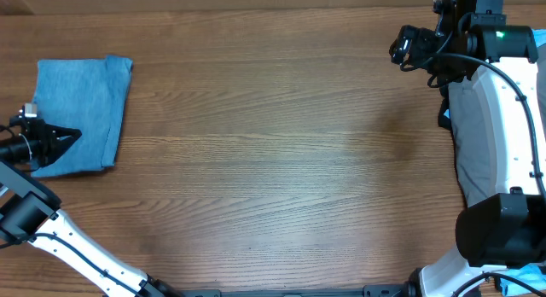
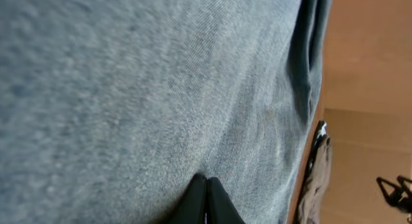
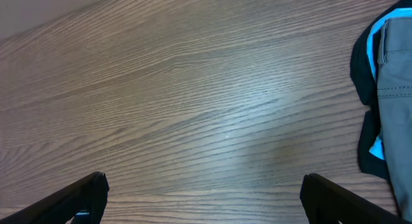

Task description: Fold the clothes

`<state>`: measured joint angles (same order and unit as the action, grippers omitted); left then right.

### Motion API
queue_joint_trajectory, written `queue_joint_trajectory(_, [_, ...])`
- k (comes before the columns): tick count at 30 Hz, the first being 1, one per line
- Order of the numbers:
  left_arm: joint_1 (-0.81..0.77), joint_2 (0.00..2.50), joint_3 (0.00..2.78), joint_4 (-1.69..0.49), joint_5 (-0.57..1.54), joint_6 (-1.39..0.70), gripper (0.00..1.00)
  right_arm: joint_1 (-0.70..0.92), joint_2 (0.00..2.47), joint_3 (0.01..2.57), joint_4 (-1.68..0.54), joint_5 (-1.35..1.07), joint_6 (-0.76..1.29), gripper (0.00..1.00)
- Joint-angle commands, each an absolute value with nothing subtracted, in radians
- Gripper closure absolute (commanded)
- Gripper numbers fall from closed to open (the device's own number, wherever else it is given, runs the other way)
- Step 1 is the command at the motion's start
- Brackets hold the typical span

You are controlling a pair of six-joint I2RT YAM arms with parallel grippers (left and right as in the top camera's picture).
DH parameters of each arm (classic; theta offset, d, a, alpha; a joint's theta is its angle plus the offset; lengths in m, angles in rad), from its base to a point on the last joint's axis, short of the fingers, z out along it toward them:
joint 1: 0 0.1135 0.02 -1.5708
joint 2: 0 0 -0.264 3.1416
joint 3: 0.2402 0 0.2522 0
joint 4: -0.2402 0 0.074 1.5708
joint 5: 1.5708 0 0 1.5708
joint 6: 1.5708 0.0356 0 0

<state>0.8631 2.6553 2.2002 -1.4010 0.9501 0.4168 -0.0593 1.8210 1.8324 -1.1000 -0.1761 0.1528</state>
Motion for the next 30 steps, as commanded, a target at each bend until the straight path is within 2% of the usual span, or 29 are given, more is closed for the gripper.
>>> queue_joint_trajectory(1, [0.870,2.701,2.167,-1.411,1.021,0.514,0.92,-0.062,1.820,1.834,-1.094,-0.173,0.150,0.00])
queue_joint_trajectory(4, [0.876,2.685,2.286,-1.495,1.135,0.516,0.89,-0.062,1.820,1.834,-1.094,-0.173,0.150,0.00])
queue_joint_trajectory(8, [0.847,2.585,2.469,-1.615,1.139,0.516,0.86,-0.062,1.820,1.834,-1.094,-0.173,0.150,0.00])
queue_joint_trajectory(11, [0.780,2.453,2.547,-1.625,1.131,0.459,0.83,-0.062,1.820,1.834,-1.094,-0.173,0.150,0.00])
queue_joint_trajectory(14, [0.677,2.326,2.556,-1.562,1.037,0.310,0.63,-0.062,1.820,1.834,-1.094,-0.173,0.150,0.00])
queue_joint_trajectory(15, [0.642,2.298,2.556,-1.543,0.990,0.266,0.49,-0.062,1.820,1.834,-1.094,-0.173,0.150,0.00])
queue_joint_trajectory(17, [0.577,2.260,2.556,-1.517,0.893,0.180,0.29,-0.062,1.820,1.834,-1.094,-0.173,0.150,0.00])
queue_joint_trajectory(19, [0.488,2.230,2.556,-1.507,0.765,0.094,0.17,-0.062,1.820,1.834,-1.092,-0.173,0.150,0.00])
queue_joint_trajectory(23, [0.342,2.218,2.556,-1.546,0.616,-0.028,0.00,-0.062,1.820,1.834,-1.090,-0.173,0.150,0.00])
queue_joint_trajectory(27, [0.208,2.218,2.556,-1.596,0.490,-0.149,0.00,-0.062,1.820,1.834,-1.090,-0.173,0.150,0.00])
queue_joint_trajectory(30, [0.088,2.218,2.556,-1.581,0.464,-0.157,0.00,-0.062,1.820,1.834,-1.090,-0.173,0.150,0.00])
